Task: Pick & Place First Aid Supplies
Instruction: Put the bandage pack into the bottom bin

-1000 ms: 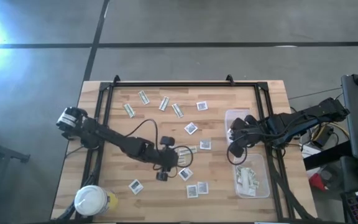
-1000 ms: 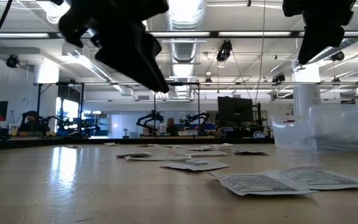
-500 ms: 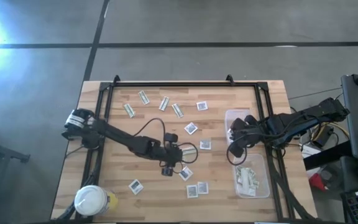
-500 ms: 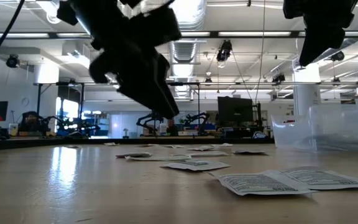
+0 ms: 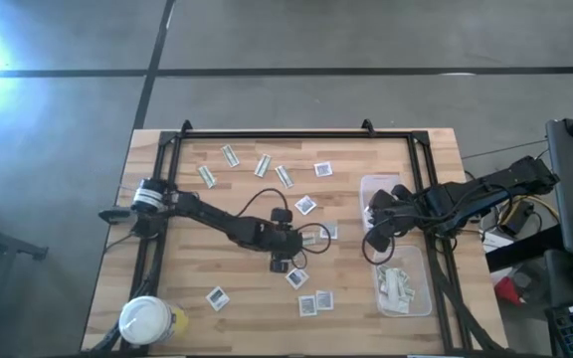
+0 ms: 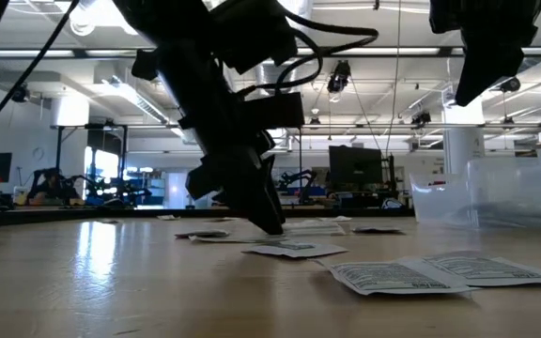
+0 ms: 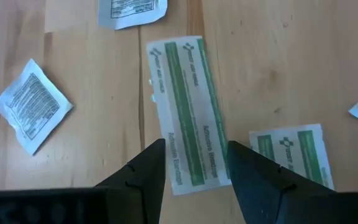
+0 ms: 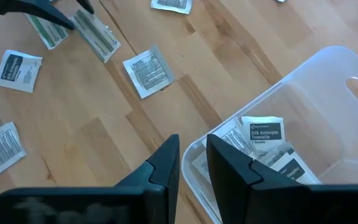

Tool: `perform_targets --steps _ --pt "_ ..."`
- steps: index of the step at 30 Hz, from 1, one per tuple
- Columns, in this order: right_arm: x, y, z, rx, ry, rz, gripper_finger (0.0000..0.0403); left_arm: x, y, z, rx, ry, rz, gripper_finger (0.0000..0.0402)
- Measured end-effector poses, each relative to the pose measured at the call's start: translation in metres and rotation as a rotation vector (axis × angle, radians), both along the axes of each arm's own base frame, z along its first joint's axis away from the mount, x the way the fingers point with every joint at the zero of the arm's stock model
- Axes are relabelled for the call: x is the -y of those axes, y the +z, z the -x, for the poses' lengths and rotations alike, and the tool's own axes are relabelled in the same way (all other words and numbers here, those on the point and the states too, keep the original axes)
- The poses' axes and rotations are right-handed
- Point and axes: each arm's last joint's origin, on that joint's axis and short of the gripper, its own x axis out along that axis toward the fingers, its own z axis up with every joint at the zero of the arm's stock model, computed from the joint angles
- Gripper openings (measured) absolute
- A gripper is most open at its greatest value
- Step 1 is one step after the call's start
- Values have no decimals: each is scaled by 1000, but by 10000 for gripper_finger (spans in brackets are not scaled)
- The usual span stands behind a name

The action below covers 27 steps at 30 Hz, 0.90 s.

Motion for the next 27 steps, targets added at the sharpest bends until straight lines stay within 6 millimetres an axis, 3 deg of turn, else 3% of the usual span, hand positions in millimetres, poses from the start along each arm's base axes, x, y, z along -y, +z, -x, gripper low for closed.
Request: perform_targets --steps 20,27 --pt "0 -1 0 0 -2 -2 60 -26 -14 -2 -84 68 182 163" --pt "0 -1 0 -1 -2 -1 68 -25 -16 -1 -97 67 183 109"
